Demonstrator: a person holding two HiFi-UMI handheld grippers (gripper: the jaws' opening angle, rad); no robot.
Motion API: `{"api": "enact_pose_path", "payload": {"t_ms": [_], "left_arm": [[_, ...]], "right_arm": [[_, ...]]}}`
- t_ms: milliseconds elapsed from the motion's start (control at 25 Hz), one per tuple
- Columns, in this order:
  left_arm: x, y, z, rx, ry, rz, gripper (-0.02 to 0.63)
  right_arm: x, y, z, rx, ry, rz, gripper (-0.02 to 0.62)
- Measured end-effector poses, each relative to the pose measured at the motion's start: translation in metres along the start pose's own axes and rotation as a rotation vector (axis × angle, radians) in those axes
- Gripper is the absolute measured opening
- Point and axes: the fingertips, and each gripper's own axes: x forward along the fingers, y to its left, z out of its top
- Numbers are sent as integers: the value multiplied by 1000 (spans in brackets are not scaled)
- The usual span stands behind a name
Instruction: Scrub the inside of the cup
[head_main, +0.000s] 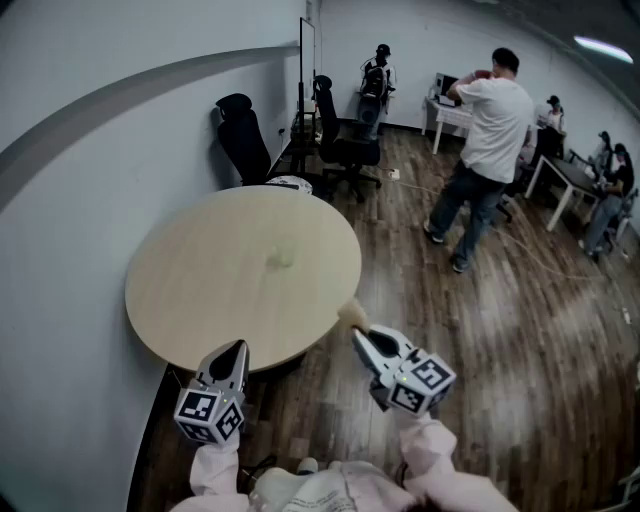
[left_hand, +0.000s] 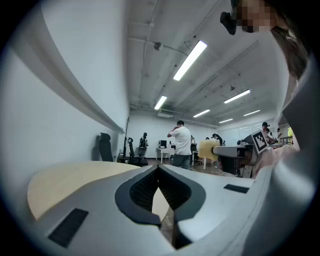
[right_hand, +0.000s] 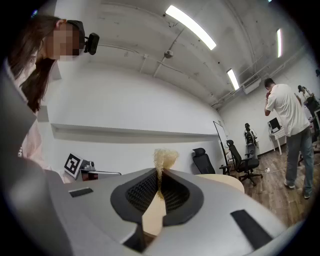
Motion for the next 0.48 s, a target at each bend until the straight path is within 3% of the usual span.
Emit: {"api": "enact_pose_path", "payload": {"t_ms": [480], "left_arm": [[22, -8, 5, -1, 3, 15, -3]], "right_arm": [[3, -25, 8, 19, 6, 28, 28]]}}
